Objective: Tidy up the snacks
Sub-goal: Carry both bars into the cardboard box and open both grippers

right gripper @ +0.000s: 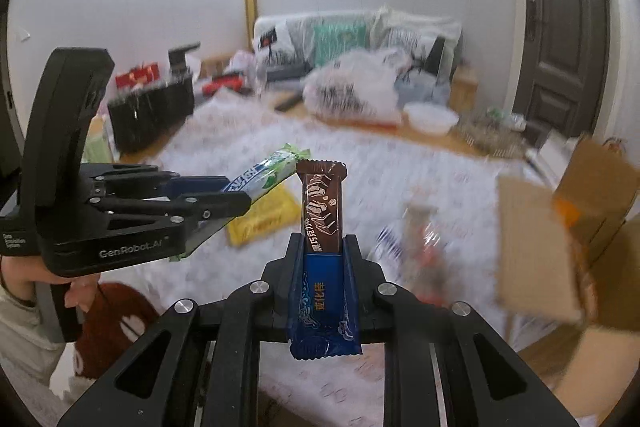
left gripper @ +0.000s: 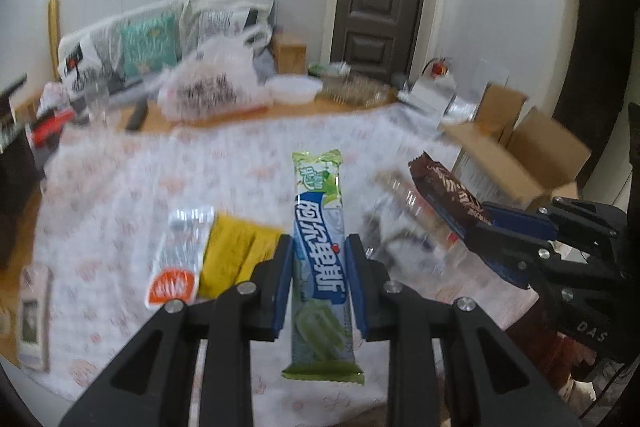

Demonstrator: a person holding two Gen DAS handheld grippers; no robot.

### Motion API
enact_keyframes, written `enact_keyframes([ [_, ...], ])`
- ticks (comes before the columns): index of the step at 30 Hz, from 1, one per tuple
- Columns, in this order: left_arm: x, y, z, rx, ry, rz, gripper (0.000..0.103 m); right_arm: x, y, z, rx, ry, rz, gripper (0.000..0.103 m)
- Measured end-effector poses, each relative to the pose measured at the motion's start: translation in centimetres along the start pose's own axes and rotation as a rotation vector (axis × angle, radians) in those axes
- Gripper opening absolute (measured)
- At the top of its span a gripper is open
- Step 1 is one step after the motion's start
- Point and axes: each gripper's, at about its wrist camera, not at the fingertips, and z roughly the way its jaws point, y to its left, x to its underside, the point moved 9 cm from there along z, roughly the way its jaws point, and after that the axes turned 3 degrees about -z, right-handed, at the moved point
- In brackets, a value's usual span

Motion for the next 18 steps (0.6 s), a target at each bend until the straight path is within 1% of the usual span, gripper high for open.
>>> enact_keyframes([
  [2,-1.6,-1.2,-0.9,0.006,-0.031,0.017,0.023,-1.2,-1.1,-1.4,0.016,-0.039,-0.004,0.014],
  [4,-3.4,-2.9,-1.7,0.028,-0.058,0.035,0.023,-2.2,-2.8,-3.1,0.046,-0.082,-0.004,0.014],
  [6,-5.4,-5.6,-2.3,0.060,-0.088,0.064,0.023,-2.7,-4.8,-4.6,0.074,-0.112,0.005,0.014],
  [7,-5.9,-6.4,-2.5,0.069,-0.096,0.075,0.023,-2.9,-5.8,-5.3,0.085,-0.124,0.012,0.014],
  [10,-8.0,-10.9,-2.3,0.121,-0.113,0.116,0.023,-2.5,-9.3,-7.6,0.127,-0.152,0.050,0.014],
  [11,-8.5,-12.4,-2.0,0.146,-0.112,0.128,0.023,-2.2,-10.4,-8.1,0.142,-0.156,0.064,0.014],
  [14,-9.5,-17.6,-0.8,0.256,-0.084,0.147,0.023,-0.8,-14.0,-9.1,0.199,-0.139,0.098,0.014],
  [15,-9.6,-19.7,-0.1,0.279,-0.072,0.168,0.023,-0.3,-14.9,-9.3,0.209,-0.131,0.109,0.014],
  [18,-9.6,-23.8,2.0,0.313,-0.034,0.207,0.023,1.7,-18.0,-9.4,0.228,-0.103,0.163,0.014],
])
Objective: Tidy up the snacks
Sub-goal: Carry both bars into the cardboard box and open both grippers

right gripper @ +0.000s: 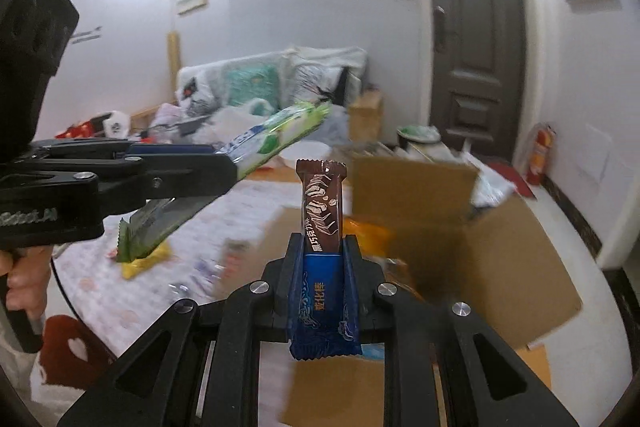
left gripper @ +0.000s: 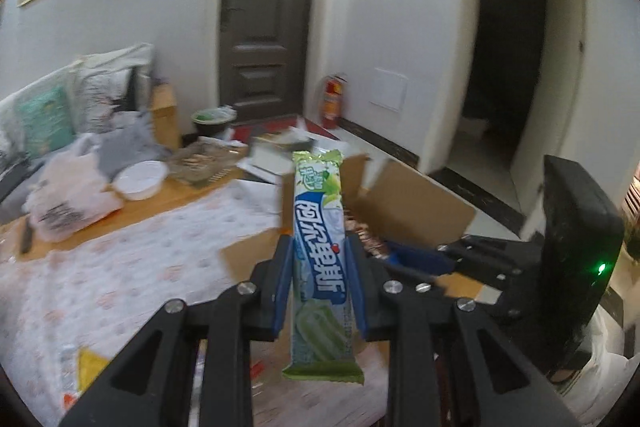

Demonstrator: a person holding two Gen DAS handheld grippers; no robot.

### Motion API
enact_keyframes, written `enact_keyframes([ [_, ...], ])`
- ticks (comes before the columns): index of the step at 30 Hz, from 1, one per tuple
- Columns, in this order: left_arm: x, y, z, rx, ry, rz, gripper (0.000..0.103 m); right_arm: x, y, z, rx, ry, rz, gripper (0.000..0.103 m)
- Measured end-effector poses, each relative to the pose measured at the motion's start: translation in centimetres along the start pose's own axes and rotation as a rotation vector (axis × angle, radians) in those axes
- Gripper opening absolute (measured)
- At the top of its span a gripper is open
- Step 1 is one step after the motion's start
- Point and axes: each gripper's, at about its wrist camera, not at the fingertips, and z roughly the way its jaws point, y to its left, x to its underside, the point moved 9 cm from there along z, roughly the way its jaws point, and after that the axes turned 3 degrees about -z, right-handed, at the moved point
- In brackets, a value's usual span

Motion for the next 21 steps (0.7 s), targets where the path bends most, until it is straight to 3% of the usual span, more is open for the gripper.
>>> enact_keyframes([
  [9,0.3,-4.0,7.9,0.026,0.125,0.034,0.023,3.0,-6.8,1.4,0.051,0.054,0.078,0.014],
  [21,1.7,-3.6,12.8,0.018,0.230,0.004,0.024,3.7,-7.9,2.6,0.056,0.070,0.075,0.015],
])
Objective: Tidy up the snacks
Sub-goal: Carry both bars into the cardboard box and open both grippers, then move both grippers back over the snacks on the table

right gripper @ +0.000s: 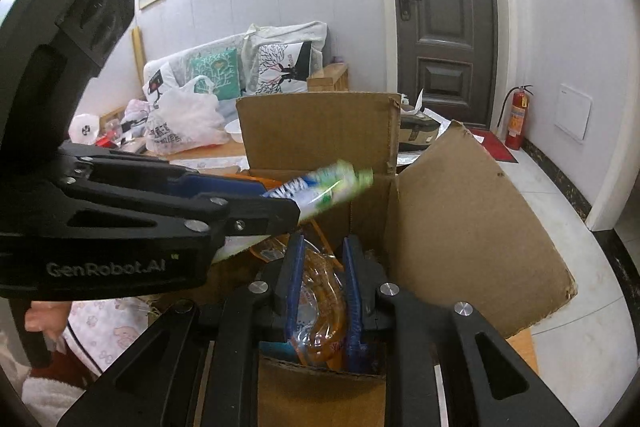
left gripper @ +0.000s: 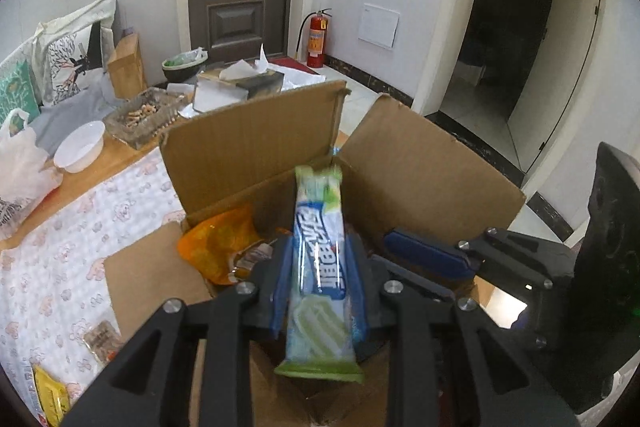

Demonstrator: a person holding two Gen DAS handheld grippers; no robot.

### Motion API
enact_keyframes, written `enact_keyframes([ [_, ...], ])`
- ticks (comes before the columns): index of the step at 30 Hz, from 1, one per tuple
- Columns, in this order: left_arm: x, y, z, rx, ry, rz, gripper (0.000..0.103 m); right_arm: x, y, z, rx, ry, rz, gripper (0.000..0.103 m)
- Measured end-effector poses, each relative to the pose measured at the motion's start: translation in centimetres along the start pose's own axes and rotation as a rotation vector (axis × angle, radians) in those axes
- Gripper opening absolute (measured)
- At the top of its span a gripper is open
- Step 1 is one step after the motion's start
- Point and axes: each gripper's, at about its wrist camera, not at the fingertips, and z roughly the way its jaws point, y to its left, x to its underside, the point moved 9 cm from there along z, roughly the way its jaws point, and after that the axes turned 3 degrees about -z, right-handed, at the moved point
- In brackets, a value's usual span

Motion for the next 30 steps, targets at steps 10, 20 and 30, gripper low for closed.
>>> enact_keyframes([
  [10,-0.3,1.2,-1.4,0.004,-0.028,-0.021,0.032,-0.1,0.7,-0.5,-0.011,-0.002,0.004,0.026],
  [20,1.5,4.7,-7.7,-0.045,-0.099,-0.057,0.051,-1.5,4.8,-2.4,-0.053,-0.026,-0.046,0.028],
  [30,4.9,10.9,-15.7,-0.093,-0.205,-0.147,0.063,-2.5,14.1,-4.0,-0.187,-0.027,-0.121,0.033],
])
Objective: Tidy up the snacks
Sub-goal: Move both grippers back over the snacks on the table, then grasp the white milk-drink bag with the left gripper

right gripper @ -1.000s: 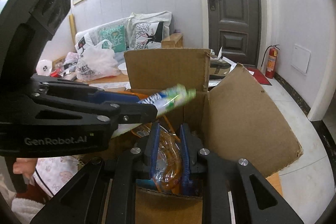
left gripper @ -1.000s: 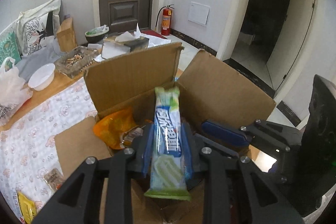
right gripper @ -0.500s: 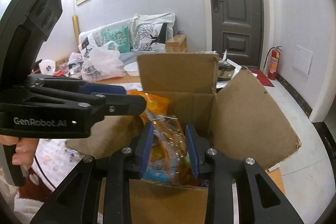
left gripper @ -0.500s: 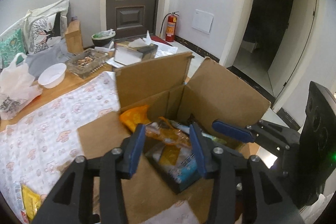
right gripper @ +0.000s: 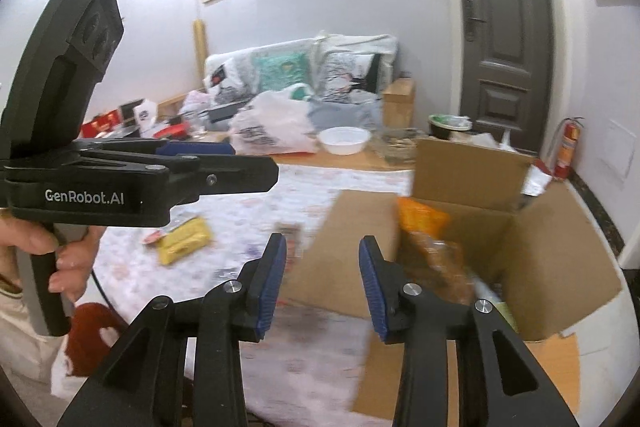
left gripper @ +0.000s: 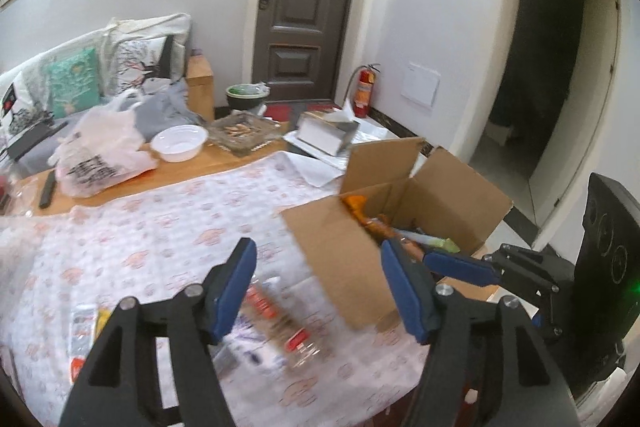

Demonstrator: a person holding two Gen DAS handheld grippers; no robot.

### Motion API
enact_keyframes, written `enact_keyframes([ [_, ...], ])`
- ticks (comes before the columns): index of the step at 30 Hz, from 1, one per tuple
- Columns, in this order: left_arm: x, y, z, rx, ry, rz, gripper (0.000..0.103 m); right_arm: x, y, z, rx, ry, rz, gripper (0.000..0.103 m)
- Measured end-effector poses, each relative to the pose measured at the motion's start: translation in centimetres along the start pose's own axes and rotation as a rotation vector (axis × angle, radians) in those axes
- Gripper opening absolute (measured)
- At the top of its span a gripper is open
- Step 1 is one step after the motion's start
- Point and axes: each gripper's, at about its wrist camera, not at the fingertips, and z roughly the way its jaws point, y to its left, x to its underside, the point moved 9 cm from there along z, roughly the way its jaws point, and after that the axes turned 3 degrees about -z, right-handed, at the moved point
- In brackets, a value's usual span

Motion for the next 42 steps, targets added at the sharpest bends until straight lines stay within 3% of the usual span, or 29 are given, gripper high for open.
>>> enact_keyframes([
  [7,3.4,6.2,-2.9,-0.022,-0.014,-0.088,0.068,1.1,6.3,2.9,-0.080,0.073,-0.037,0.033],
  [16,8.4,12.6,-1.6,-0.002,0.054,-0.204,0.069,5.0,10.4,8.3,-0.118,0.212,-0.015,0.034],
  [19,9.7,12.7,0.1,0.037,0.091,-0.216,0.070,6.5,10.1,9.6,-0.097,0.245,0.032,0.040],
  [27,11.5,10.9,6.0,0.164,0.189,-0.228,0.070,9.4,8.7,12.4,-0.075,0.302,0.147,0.042],
  [38,12.0,10.1,11.4,0.208,0.259,-0.236,0.069,9.9,7.1,15.1,-0.069,0.276,0.226,0.055],
  [40,11.8,10.1,11.5,0.211,0.248,-0.231,0.065,9.8,7.1,15.5,-0.069,0.263,0.234,0.058],
  [42,11.9,9.9,11.6,0.246,0.257,-0.251,0.050,9.5,7.0,15.9,-0.063,0.252,0.231,0.058],
])
